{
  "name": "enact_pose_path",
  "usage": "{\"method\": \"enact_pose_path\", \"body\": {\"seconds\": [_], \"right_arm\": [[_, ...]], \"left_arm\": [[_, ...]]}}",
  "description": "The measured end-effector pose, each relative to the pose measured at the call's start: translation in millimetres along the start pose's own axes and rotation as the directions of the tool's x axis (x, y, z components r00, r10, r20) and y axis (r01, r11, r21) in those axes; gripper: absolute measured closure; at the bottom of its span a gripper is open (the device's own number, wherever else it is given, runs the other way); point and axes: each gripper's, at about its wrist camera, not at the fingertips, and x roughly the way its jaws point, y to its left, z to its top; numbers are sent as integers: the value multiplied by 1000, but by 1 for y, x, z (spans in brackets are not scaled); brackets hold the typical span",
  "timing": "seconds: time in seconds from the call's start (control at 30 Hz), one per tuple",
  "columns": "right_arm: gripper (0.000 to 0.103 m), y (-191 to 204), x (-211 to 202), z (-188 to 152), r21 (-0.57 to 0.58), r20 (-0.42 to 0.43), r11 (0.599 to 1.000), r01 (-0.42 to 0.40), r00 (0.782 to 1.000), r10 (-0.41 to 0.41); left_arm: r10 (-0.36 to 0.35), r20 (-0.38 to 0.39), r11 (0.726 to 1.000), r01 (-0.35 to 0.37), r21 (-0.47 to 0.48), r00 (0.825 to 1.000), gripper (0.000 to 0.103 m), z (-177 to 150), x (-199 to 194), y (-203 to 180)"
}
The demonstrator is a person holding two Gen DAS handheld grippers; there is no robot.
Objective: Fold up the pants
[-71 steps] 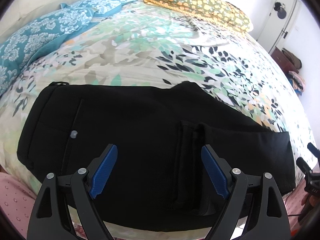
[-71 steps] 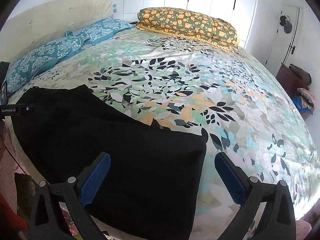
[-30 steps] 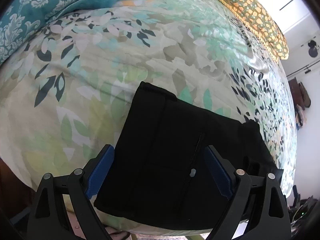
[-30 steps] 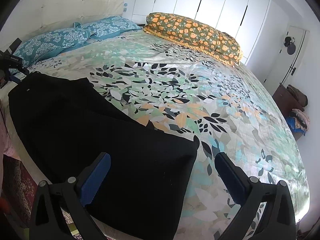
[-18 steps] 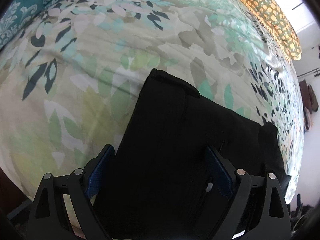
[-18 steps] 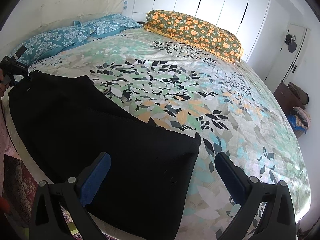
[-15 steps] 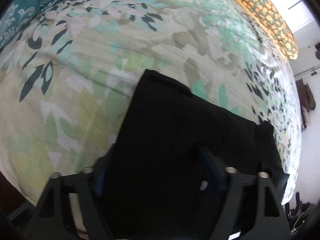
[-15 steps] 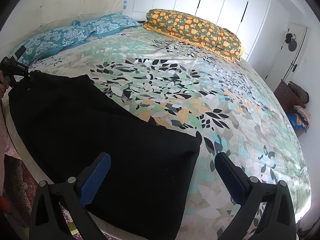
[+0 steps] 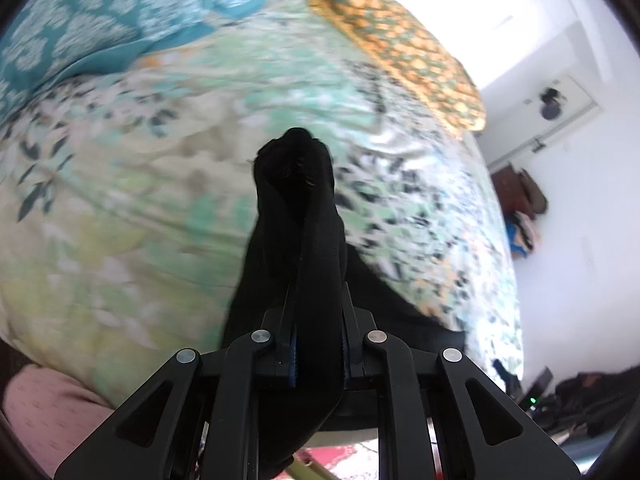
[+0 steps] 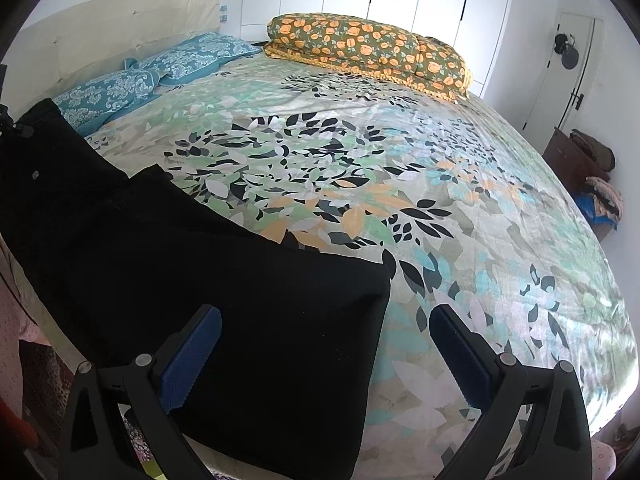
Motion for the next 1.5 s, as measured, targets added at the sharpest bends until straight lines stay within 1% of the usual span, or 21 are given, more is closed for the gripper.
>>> {"method": "enact_pose_path", "body": {"seconds": [0.1,0.2,0.37,0.43,0.5,0.57,0.6,0.63,0.7,0.8,0.9,0.93,1.0,1.13,1.2,1.23,1.3,1.33,1.43,1.47,1.5], "right_arm": [[0,-6,-4,0,19,12,1000,8,1000,-8],[0,-14,-7,-1,48,16,999,10,1000,-11],[0,-35,-16,-2,151,39,989,-3,999,-3],[0,-46,-21,-4,204,55,979,-25,998,14],[0,-59,-26,-7,270,77,961,-68,996,49],[0,-73,-28,-9,354,114,923,-151,986,118],[0,-79,-27,-9,395,141,894,-210,976,167],[0,-83,-25,-9,429,171,858,-282,958,229],[0,-79,-20,-5,462,238,761,-455,890,388],[0,-44,-6,2,424,272,586,-691,714,645],[0,4,18,8,433,151,443,-785,547,823],[0,19,25,10,440,109,406,-801,497,861],[0,39,39,12,459,45,367,-809,434,900],[7,64,70,9,534,-79,364,-763,384,920],[15,75,80,8,540,-147,410,-735,398,906],[15,80,84,8,540,-169,415,-732,389,906],[17,92,89,6,550,-205,405,-730,352,913],[25,97,90,6,556,-209,389,-734,329,921],[29,99,94,6,581,-158,303,-755,260,952],[31,98,94,3,582,-166,311,-751,264,950],[36,100,97,2,573,-206,367,-733,304,930]], "left_arm": [[-39,-31,997,41,70,999,91,-15,21,-57],[-6,-80,980,21,196,997,94,-42,64,-113],[17,-253,959,57,279,967,91,-89,146,-156],[17,-272,948,70,310,962,90,-96,156,-166],[-30,-269,942,117,314,963,75,-90,143,-175],[-97,-213,936,161,312,972,43,-75,116,-175],[-110,-169,934,160,319,980,36,-67,101,-173],[-111,-107,933,141,331,988,28,-58,83,-168],[-83,7,936,76,343,996,24,-40,53,-155],[-7,117,958,-27,285,993,21,-23,23,-111],[91,154,974,-120,190,984,21,-19,23,-58],[128,158,976,-152,154,979,21,-22,27,-39],[185,156,976,-199,84,970,21,-33,38,-6],[244,121,970,-243,-25,962,23,-64,59,39],[261,84,964,-257,-65,962,23,-69,69,42],[241,82,969,-235,-80,967,23,-68,70,42],[238,107,971,-233,-61,965,23,-66,63,32],[249,116,969,-245,-43,962,23,-65,64,29],[251,102,968,-251,-15,963,23,-66,67,25],[247,96,969,-247,-15,964,23,-66,69,25],[245,88,970,-244,-16,966,23,-67,72,25]]}}
